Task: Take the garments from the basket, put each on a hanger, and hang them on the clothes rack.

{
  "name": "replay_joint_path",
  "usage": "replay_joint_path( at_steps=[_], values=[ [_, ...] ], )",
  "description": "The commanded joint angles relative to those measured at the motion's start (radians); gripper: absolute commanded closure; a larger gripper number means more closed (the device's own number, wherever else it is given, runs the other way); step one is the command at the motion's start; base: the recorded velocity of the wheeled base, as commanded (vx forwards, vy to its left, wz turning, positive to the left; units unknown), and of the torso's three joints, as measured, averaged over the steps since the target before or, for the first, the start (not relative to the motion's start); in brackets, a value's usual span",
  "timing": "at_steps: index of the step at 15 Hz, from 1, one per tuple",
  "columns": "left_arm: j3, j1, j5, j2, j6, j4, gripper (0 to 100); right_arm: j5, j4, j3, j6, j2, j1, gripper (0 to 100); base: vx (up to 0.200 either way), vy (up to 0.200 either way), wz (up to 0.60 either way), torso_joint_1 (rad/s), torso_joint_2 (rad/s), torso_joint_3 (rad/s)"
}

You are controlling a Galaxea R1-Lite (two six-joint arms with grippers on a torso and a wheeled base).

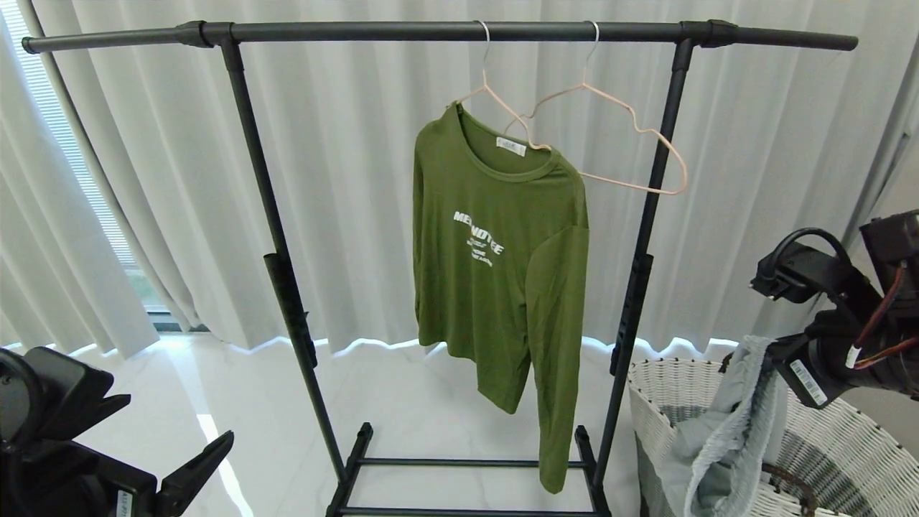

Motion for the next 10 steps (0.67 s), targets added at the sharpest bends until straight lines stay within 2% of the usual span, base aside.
replay_joint_path(
  at_steps=[1,4,6,10],
  values=[
    [-0.002,0.0,0.001,0.004,-0.001,0.0,0,0.001,0.002,-0.018,-0.001,0.005,0.012,100,0.0,0.2,0.0,0.012,0.01,-0.002],
    [-0.012,0.0,0.001,0.019,-0.001,0.0,0,0.001,0.002,-0.04,-0.001,0.015,0.035,100,0.0,0.2,0.0,0.001,0.0,0.002],
    [-0.014,-0.006,-0.002,0.021,0.001,0.0,0,0.001,0.002,-0.069,0.001,0.029,0.063,100,0.0,0.0,0.0,0.0,0.0,0.0],
    [-0.045,-0.141,-0.004,0.044,-0.007,0.0,0,0.002,-0.001,-0.204,0.087,0.097,0.164,100,0.0,0.0,0.0,0.0,0.0,0.0]
  ],
)
